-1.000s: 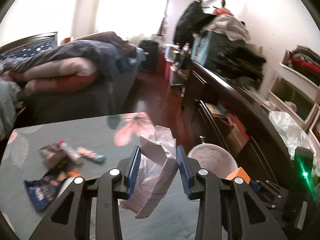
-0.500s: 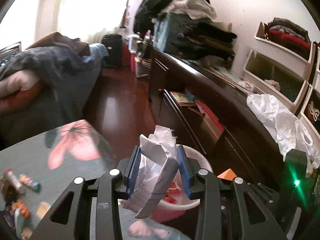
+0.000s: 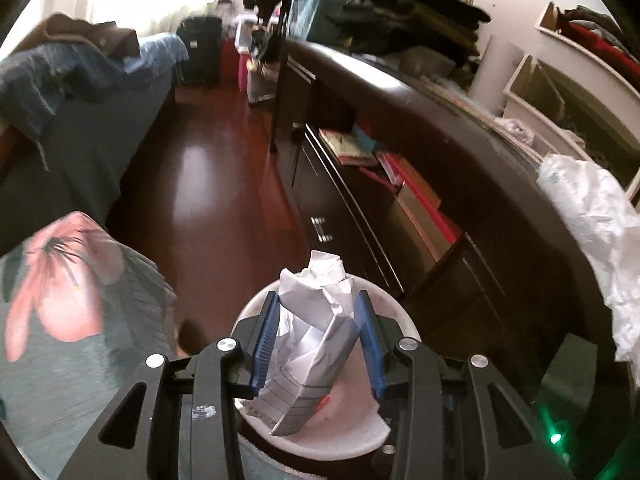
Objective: Collect trash
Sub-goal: 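Carry tissue and orange box to the wastebasket and release both inside, then return both grippers to the table and approach the blue chip bag with the left gripper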
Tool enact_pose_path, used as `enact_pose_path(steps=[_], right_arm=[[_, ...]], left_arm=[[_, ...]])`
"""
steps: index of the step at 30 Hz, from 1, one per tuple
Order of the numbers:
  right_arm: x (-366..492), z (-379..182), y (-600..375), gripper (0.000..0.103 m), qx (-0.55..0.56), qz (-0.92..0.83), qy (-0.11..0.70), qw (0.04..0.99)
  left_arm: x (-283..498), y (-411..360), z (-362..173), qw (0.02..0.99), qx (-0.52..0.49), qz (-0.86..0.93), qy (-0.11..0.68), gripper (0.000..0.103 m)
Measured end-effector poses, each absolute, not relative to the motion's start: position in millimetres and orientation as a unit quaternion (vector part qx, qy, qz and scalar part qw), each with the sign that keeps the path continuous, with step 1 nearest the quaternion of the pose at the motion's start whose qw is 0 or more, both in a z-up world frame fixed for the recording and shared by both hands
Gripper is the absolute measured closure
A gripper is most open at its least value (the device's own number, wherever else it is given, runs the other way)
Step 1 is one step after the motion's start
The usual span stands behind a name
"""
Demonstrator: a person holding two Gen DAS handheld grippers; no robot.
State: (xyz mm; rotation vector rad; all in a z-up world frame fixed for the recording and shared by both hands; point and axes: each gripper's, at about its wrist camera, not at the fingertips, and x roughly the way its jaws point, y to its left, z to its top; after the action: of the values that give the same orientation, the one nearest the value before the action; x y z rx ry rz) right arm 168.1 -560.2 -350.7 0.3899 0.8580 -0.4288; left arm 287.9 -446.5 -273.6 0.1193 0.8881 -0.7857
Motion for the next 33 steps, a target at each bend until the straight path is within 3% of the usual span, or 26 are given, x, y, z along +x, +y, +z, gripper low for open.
enact_pose_path(steps=[3, 7, 8, 15, 33], right_arm=[[176, -362, -562, 0.056, 0.177, -0.213, 0.418, 0.865], [182, -374, -567, 0.055, 0.174, -0.218, 0.426, 0.861], [183, -376, -568, 0.055, 0.174, -0.219, 0.428, 0.860], [182, -375, -567, 0.040, 0.169, -0.222, 0.426, 0.860], [148, -301, -498, 0.024, 0.162, -0.182, 0.391, 0.888]], left_arm=[[295, -452, -281, 0.824, 0.053, -0.371, 0.426, 0.061], [299, -454, -279, 0.827, 0.042, -0.371, 0.420, 0.028], [299, -453, -278, 0.832, 0.040, -0.369, 0.413, 0.026], [301, -444, -265, 0.839, 0.029, -0.363, 0.405, 0.022], [243, -331, -196, 0.892, 0.025, -0.310, 0.328, 0.012]])
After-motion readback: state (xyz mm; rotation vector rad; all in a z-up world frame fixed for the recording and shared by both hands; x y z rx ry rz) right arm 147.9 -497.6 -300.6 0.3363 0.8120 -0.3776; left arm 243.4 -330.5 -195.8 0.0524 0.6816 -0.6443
